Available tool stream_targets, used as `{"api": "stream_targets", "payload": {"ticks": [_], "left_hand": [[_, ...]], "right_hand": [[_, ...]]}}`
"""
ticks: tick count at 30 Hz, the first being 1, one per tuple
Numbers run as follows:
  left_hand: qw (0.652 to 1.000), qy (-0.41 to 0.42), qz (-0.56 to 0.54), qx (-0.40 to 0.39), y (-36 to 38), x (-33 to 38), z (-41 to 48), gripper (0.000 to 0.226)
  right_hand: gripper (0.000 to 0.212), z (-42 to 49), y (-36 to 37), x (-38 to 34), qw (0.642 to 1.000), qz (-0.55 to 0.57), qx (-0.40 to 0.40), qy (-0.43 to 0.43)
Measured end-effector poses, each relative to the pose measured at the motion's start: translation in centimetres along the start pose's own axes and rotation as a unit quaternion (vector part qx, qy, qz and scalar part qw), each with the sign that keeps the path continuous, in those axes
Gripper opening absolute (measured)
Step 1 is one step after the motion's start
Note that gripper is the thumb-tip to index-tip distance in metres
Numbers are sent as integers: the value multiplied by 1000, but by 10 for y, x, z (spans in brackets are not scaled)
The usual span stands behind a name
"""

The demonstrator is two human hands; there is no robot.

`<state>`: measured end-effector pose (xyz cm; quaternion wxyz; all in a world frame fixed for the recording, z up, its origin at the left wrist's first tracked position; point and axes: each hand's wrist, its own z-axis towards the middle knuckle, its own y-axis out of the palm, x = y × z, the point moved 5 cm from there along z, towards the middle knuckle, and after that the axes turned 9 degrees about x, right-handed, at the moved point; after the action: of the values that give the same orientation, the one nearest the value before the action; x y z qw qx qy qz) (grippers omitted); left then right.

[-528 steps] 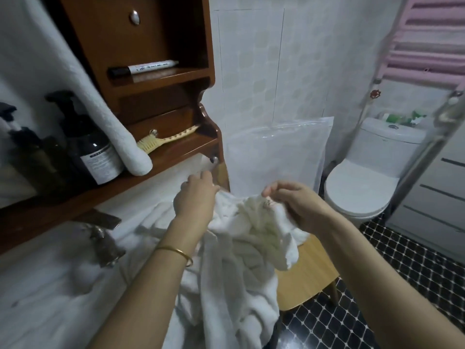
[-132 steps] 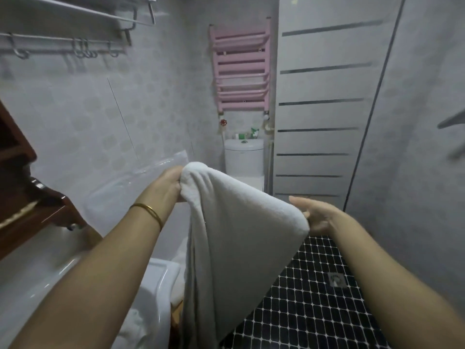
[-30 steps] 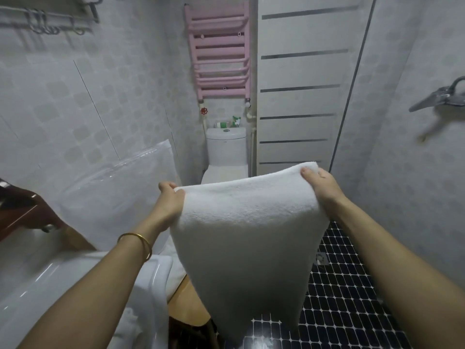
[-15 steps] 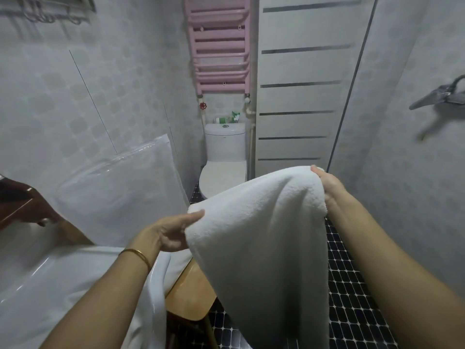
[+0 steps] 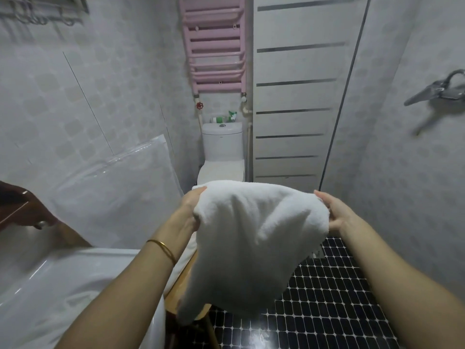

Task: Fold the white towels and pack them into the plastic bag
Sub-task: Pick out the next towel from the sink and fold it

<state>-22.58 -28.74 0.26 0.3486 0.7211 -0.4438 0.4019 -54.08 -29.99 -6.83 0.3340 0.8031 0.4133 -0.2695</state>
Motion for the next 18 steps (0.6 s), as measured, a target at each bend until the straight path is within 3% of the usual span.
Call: {"api": "stream_targets", "payload": {"ticks": [4, 8, 11, 14, 15, 18], "left_hand": [[998, 4, -54, -44, 13, 8, -8, 22], [997, 29, -54, -41, 8, 21, -12, 21], [997, 72, 23, -8, -12, 33, -3, 24], [981, 93, 166, 29, -36, 35, 6, 19], [979, 82, 186, 35, -44, 31, 9, 19], [990, -21, 129, 44, -63, 16, 11, 23]], "right_hand": [[27, -3, 2, 31, 992, -47, -101, 55], [32, -6, 9, 55, 978, -70, -180, 73], [37, -3, 25, 44, 978, -136, -157, -17], [51, -1, 34, 13, 954, -230, 4, -190], [48, -6, 39, 4, 942, -240, 16, -234], [37, -25, 54, -15, 946, -175, -134, -237]]}}
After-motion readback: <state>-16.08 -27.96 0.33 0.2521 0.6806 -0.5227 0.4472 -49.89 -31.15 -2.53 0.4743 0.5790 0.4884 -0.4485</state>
